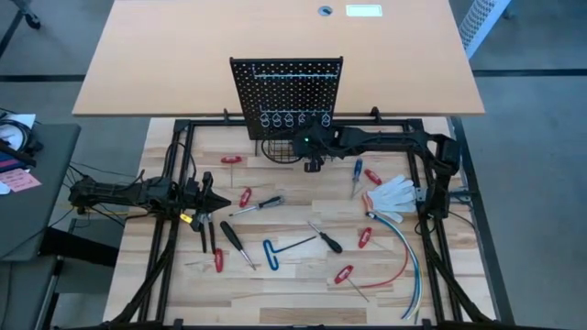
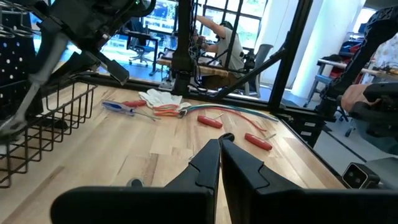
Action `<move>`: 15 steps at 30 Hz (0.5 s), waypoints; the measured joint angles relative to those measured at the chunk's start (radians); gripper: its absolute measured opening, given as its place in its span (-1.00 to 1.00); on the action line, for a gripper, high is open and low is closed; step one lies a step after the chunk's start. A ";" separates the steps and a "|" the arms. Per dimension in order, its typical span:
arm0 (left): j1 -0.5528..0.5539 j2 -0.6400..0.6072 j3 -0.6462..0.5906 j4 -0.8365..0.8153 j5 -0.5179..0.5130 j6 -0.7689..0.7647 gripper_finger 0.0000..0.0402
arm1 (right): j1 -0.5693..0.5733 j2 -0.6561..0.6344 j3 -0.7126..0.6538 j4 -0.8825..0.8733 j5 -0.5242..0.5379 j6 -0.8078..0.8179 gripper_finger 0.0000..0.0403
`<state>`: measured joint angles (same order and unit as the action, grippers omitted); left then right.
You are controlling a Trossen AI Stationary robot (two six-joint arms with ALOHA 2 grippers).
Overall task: Hang tools onto peg board
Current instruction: Put the ratchet wrench into the wire basket on the pegboard
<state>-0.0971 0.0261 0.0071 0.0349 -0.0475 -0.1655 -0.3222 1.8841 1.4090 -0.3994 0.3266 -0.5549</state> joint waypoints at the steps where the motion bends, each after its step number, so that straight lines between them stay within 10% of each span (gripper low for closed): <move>1: 0.000 0.000 0.000 0.000 0.000 0.001 -0.94 | 0.000 0.000 0.000 0.000 0.000 -0.006 -0.50; 15: 0.000 0.000 0.000 0.000 0.000 0.001 -0.94 | 0.018 -0.052 -0.006 -0.009 0.028 -0.016 -0.01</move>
<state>-0.0971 0.0261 0.0071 0.0349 -0.0479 -0.1650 -0.3040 1.8320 1.4029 -0.4089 0.3546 -0.5708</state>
